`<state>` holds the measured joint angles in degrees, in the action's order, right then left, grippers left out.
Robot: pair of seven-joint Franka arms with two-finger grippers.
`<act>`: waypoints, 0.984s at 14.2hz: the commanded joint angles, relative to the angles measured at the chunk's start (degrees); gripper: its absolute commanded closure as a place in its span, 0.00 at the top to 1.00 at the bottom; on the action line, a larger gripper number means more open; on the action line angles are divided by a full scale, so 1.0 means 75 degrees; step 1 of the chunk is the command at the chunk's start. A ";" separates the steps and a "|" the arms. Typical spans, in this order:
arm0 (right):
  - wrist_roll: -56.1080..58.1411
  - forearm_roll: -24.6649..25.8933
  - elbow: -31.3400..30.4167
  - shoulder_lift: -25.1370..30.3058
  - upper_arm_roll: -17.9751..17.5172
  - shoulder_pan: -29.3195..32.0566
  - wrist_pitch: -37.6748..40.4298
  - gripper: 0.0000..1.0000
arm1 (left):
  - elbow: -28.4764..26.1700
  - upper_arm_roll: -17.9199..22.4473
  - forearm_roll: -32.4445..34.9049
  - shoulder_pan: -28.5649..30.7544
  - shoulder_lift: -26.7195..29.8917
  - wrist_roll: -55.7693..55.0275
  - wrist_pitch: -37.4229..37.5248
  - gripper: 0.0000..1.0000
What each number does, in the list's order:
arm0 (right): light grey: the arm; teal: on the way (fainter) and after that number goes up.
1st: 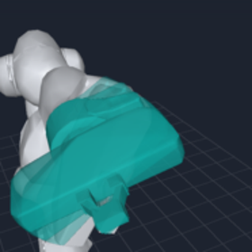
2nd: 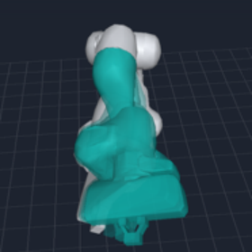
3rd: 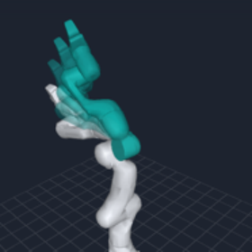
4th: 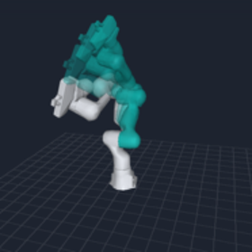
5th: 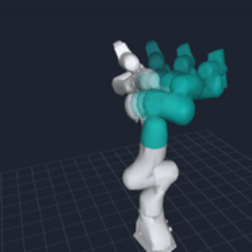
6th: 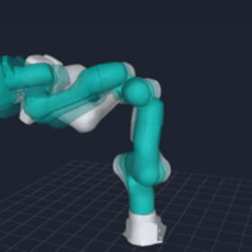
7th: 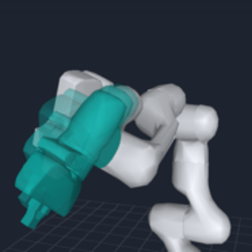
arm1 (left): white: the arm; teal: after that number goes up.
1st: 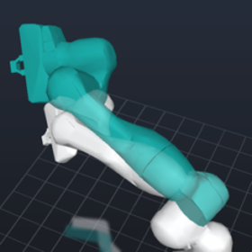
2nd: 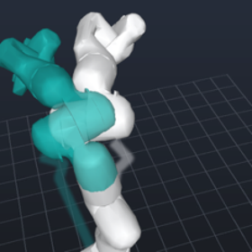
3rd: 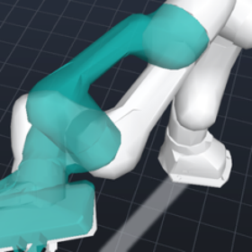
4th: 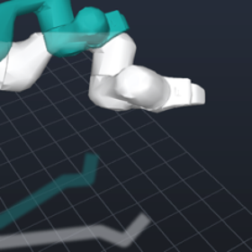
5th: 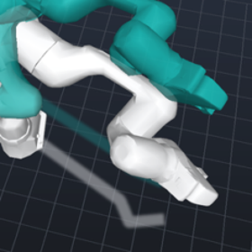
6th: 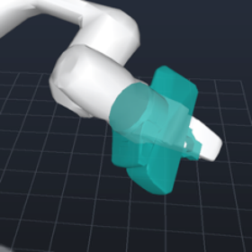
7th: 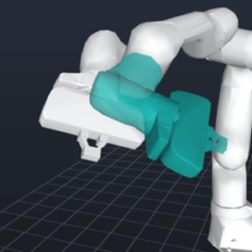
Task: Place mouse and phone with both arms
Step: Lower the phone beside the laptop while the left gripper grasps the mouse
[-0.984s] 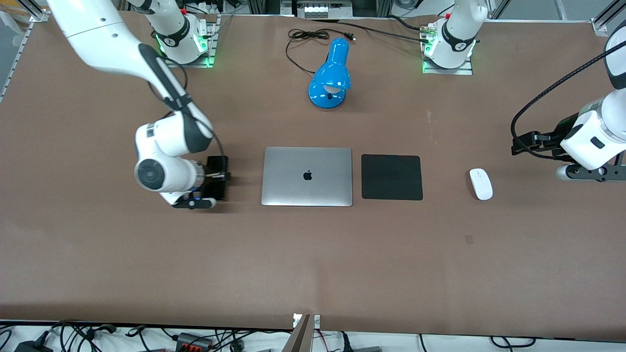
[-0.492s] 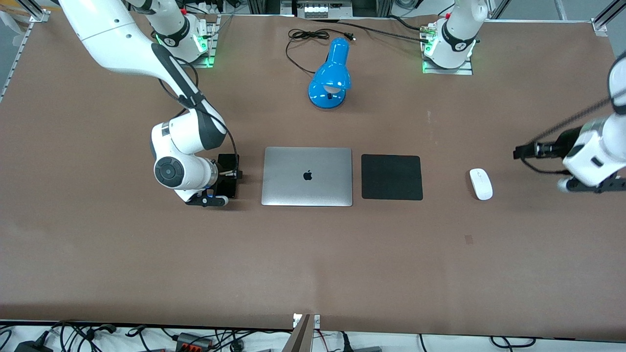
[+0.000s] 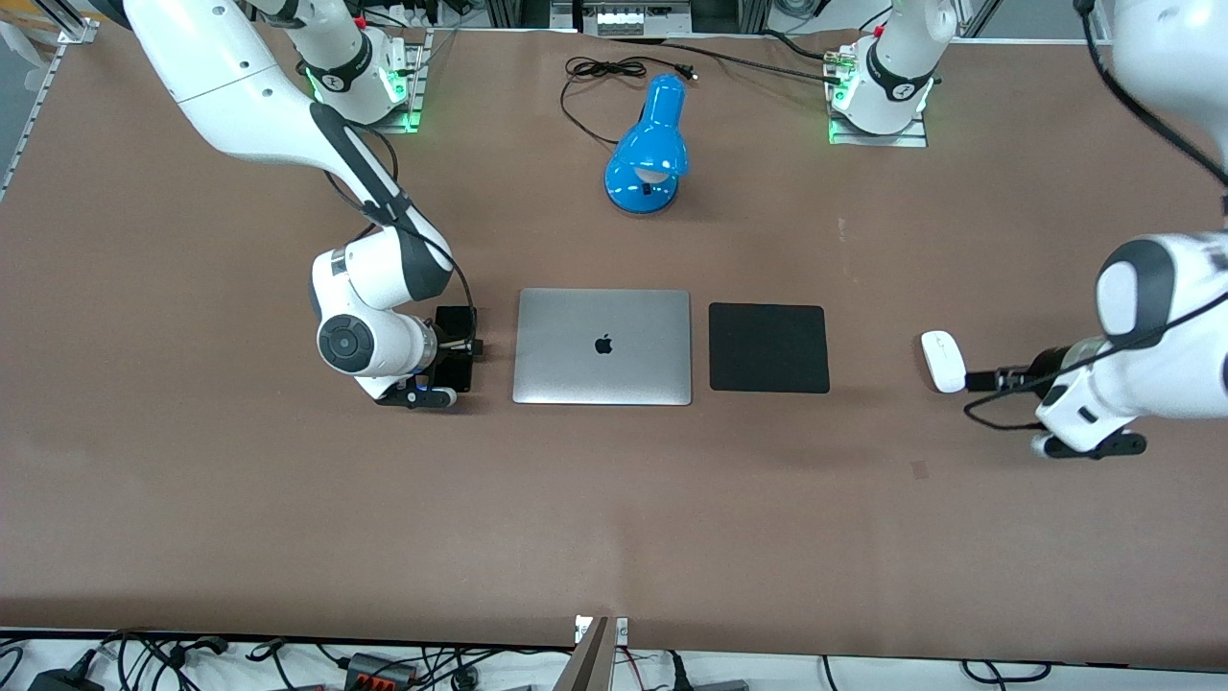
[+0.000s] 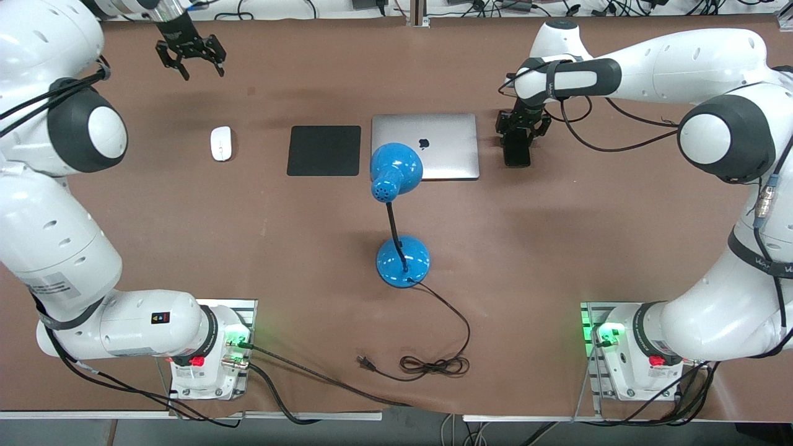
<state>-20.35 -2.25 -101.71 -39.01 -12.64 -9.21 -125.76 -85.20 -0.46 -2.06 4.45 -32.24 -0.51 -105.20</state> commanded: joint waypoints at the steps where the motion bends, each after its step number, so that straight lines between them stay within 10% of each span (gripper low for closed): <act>1: -0.0064 0.0006 0.0073 -0.0072 -0.0026 -0.0108 -0.0072 0.22 | -0.0612 0.0120 0.0157 0.0203 -0.0225 0.0080 -0.1227 1.00; 3: -0.0075 -0.0005 0.0073 -0.0119 -0.0026 -0.0120 -0.0119 1.00 | -0.1421 0.0120 0.0169 0.0204 -0.0085 0.0068 -0.2281 1.00; 8: 0.0030 -0.0005 0.0364 0.0874 -0.0002 0.0441 0.0698 1.00 | -0.4034 0.0109 0.0181 0.0180 0.0455 0.0092 -0.5434 1.00; 14: 0.0088 -0.0028 0.2086 0.2129 0.0009 0.1378 0.3733 1.00 | -0.4659 0.0062 0.0181 0.0192 0.0490 0.0139 -0.5790 1.00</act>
<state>-20.27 -2.23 -88.90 -25.42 -11.94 -1.74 -102.50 -117.92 0.24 -1.74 5.73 -31.13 -0.35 -148.21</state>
